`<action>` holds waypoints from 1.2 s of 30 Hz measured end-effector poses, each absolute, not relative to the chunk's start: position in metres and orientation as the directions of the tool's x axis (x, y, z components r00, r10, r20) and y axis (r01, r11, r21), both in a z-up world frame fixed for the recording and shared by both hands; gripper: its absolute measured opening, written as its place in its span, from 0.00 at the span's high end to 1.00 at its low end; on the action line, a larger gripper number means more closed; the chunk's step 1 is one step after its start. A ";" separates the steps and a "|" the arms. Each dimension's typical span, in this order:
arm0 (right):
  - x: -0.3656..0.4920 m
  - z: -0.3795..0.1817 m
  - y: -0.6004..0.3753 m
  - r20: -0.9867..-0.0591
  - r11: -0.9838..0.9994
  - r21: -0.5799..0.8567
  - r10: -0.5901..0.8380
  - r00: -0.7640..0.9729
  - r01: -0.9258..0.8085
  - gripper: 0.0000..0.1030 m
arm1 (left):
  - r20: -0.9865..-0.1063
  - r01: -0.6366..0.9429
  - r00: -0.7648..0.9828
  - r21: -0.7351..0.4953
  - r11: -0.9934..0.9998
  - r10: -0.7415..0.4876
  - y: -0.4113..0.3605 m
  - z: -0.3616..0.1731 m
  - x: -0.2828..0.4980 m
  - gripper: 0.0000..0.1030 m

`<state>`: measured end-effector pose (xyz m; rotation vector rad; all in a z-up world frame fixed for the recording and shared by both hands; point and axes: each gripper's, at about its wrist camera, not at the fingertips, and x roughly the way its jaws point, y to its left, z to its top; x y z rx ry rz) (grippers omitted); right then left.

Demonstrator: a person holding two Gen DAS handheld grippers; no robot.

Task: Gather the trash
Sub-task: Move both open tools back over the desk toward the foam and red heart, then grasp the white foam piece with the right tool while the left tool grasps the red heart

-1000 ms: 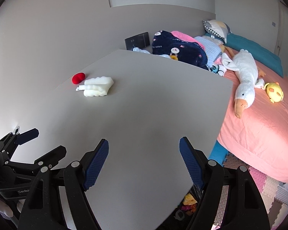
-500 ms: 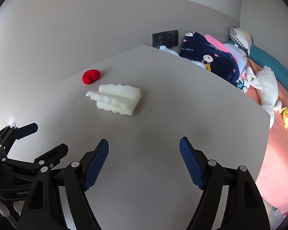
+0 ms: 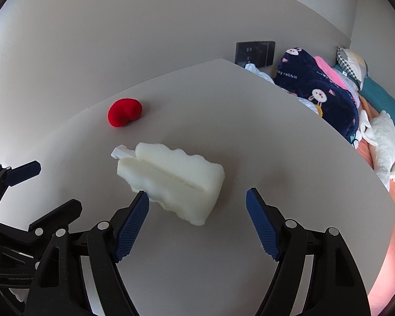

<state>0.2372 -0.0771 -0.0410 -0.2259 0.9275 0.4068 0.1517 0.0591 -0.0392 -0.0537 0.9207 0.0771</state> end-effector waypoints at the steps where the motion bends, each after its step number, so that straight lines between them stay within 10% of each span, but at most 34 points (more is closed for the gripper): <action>1: 0.239 -0.042 -0.074 -0.810 0.895 -0.028 0.241 0.535 -0.445 0.25 | -0.797 -0.092 0.602 -0.009 0.996 0.049 0.062 -0.040 0.153 0.06; 12: 0.259 -0.041 -0.051 -0.790 0.859 -0.017 0.302 0.533 -0.511 0.21 | -0.791 -0.121 0.605 0.019 0.992 0.089 0.074 -0.044 0.177 0.06; 19: 0.273 -0.038 -0.065 -0.784 0.885 0.124 0.365 0.503 -0.448 0.62 | -0.779 -0.123 0.617 0.042 0.992 0.109 0.069 -0.044 0.193 0.06; 30: 0.284 -0.039 -0.099 -0.733 0.905 0.272 0.416 0.539 -0.328 0.64 | -0.752 -0.128 0.647 0.054 0.990 0.125 0.056 -0.044 0.238 0.06; 36: 0.285 -0.041 -0.105 -0.734 0.907 0.278 0.413 0.540 -0.316 0.64 | -0.773 -0.135 0.624 0.037 0.990 0.114 0.057 -0.048 0.264 0.26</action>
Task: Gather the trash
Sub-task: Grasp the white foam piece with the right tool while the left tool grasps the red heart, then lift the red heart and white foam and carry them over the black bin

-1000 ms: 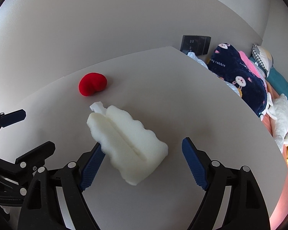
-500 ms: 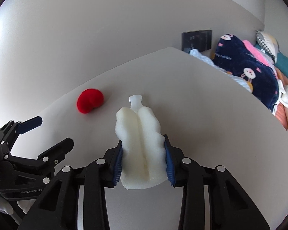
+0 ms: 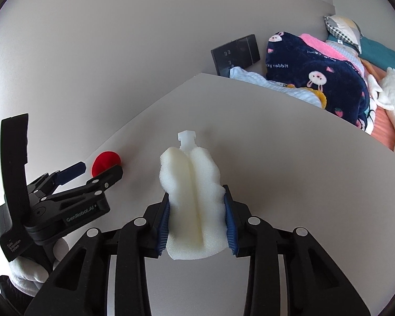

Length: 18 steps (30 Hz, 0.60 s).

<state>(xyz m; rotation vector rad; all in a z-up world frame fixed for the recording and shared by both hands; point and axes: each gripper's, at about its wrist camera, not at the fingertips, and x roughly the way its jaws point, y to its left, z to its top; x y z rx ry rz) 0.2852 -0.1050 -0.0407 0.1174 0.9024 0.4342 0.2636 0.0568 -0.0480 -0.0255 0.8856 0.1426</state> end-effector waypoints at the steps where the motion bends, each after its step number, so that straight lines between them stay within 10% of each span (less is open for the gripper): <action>1: 0.284 -0.040 -0.104 -0.733 0.907 0.273 0.412 0.541 -0.321 0.64 | -0.777 -0.138 0.620 0.030 0.990 0.110 0.058 -0.049 0.266 0.29; 9: 0.280 -0.042 -0.098 -0.732 0.899 0.266 0.423 0.533 -0.348 0.63 | -0.791 -0.148 0.604 0.002 0.989 0.092 0.065 -0.053 0.275 0.54; 18: 0.279 -0.047 -0.094 -0.747 0.900 0.256 0.416 0.518 -0.354 0.63 | -0.785 -0.114 0.614 0.023 0.993 0.088 0.056 -0.051 0.270 0.54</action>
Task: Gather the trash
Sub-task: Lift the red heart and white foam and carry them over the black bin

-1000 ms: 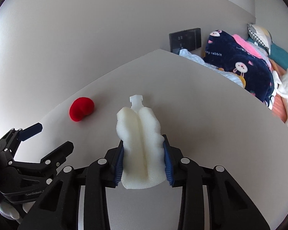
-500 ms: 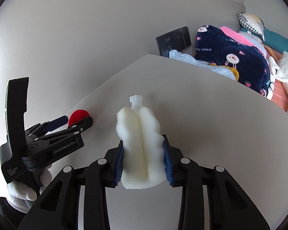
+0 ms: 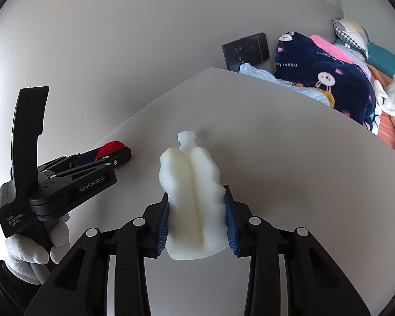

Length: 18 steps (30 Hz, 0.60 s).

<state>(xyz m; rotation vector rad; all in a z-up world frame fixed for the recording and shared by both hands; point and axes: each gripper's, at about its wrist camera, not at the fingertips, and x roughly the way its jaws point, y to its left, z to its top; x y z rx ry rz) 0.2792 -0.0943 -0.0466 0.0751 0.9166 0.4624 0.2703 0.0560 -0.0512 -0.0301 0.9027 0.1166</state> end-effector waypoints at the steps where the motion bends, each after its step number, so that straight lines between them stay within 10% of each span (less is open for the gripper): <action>1: 0.279 -0.047 -0.094 -0.748 0.902 0.252 0.412 0.520 -0.352 0.63 | -0.782 -0.112 0.616 0.030 0.993 0.093 0.055 -0.050 0.269 0.54; 18: 0.238 -0.023 -0.082 -0.759 0.925 0.162 0.340 0.555 -0.344 0.63 | -0.775 -0.093 0.627 0.030 0.995 0.082 0.050 -0.024 0.207 0.54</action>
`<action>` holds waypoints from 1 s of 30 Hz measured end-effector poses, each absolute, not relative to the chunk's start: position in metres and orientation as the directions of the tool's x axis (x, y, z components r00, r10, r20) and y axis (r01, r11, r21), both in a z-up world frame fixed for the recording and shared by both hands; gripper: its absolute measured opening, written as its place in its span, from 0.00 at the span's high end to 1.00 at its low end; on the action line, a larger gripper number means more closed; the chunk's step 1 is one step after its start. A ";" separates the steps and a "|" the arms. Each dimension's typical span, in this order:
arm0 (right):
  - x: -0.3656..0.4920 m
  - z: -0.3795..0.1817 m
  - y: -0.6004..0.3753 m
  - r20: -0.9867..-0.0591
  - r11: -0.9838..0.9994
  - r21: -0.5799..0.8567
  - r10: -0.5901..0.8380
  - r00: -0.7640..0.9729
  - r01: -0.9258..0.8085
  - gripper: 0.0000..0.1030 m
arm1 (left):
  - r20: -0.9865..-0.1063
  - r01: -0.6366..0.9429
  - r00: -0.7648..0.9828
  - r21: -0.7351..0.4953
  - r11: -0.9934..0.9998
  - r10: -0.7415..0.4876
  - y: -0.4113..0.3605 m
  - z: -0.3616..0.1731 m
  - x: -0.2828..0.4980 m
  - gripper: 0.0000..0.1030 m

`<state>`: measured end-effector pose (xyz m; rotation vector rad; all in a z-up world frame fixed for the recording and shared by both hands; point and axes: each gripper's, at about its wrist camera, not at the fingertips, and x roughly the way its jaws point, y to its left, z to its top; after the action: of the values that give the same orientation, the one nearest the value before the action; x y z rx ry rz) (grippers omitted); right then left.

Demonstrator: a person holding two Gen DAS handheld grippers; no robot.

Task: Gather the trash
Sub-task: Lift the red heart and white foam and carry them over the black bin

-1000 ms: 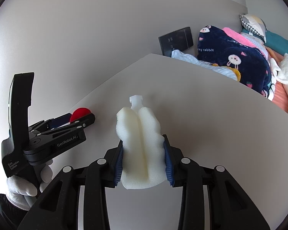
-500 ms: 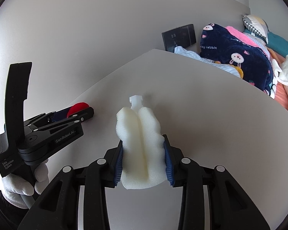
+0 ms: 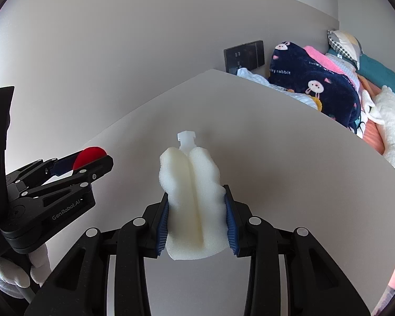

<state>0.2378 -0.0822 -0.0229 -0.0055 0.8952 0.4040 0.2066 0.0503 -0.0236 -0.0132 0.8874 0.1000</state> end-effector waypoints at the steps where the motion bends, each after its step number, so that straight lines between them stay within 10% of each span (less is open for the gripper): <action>1: 0.235 -0.020 -0.082 -0.757 0.925 0.158 0.339 0.559 -0.346 0.63 | -0.775 -0.093 0.627 0.025 0.995 0.078 0.051 -0.022 0.203 0.54; 30: 0.127 0.028 -0.135 -0.747 0.947 0.082 0.266 0.609 -0.312 0.63 | -0.752 -0.004 0.659 -0.038 0.999 -0.025 -0.003 0.014 0.100 0.54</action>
<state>0.1266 -0.1348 0.0283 -0.0580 0.8526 0.3338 0.0998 -0.0035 0.0143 -0.0374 0.8517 -0.0119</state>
